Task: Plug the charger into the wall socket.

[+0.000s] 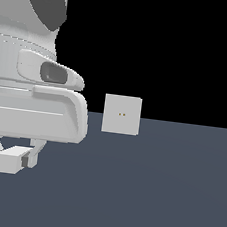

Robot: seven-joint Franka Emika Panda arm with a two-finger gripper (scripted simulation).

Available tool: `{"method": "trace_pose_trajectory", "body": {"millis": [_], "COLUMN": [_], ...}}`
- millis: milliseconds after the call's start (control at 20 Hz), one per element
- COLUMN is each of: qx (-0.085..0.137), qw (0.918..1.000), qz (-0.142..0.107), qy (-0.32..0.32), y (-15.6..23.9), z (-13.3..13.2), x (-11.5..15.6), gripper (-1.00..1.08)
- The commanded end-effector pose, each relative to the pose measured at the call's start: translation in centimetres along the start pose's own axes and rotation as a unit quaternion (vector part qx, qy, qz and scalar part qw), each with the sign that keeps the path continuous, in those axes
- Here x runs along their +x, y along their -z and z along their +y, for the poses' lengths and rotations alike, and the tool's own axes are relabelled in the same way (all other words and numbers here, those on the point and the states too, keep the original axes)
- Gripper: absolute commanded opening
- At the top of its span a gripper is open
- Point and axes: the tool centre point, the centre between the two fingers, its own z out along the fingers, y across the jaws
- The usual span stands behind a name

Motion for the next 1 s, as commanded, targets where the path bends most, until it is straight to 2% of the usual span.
{"method": "trace_pose_trajectory", "body": {"millis": [0,300,950], "qx": [0.0,0.0,0.001], "qw": [1.0,1.0,0.9999], "qz": [0.0,0.001,0.001], "qy": [0.0,0.003,0.013], "y": [0.3,1.8,6.6], "z": [0.8,4.0,14.4], "x": [0.3,1.5,5.6], "gripper": [-1.0,-1.0,-1.0]}}
